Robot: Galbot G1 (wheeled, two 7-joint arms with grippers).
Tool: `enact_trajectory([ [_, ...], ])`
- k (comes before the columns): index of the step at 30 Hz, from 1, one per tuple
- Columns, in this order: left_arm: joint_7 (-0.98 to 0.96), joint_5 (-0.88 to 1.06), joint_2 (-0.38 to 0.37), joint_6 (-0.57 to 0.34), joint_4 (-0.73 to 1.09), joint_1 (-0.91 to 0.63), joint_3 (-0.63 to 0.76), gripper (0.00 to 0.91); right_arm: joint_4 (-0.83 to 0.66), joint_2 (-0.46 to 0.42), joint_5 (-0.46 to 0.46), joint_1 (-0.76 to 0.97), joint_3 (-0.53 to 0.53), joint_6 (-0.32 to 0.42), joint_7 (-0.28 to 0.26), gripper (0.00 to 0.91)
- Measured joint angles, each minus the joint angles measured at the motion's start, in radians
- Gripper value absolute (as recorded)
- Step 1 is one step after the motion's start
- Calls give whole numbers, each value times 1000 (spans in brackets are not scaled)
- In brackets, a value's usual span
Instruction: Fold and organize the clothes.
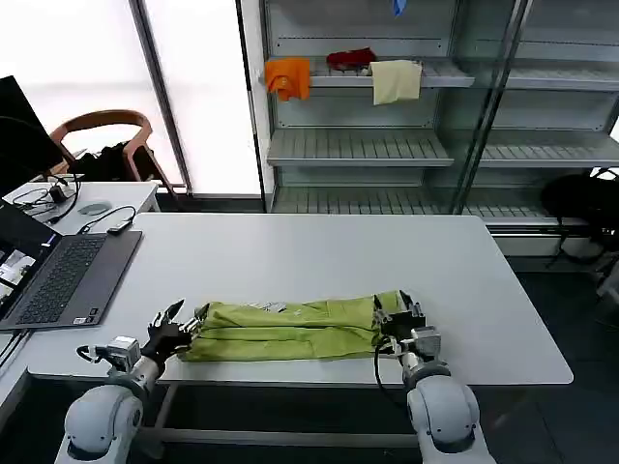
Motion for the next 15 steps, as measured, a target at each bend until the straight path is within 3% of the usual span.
enact_trajectory([
  [8, -86, -36, -48, -31, 4, 52, 13, 877, 12, 1, 69, 36, 15, 55, 10, 907],
  [10, -101, -40, -56, -36, 6, 57, 14, 705, 14, 1, 76, 37, 19, 65, 10, 907],
  [11, -106, -42, -58, -38, 6, 59, 15, 373, 14, 0, 78, 37, 21, 69, 10, 907],
  [13, -117, -44, -62, -41, 8, 63, 20, 111, 14, 0, 82, 39, 26, 76, 10, 907],
  [14, -121, -44, -64, -42, 9, 64, 22, 30, 14, 0, 84, 40, 28, 80, 10, 907],
  [15, -124, -45, -66, -44, 10, 65, 24, 20, 12, 0, 84, 40, 30, 82, 10, 907],
])
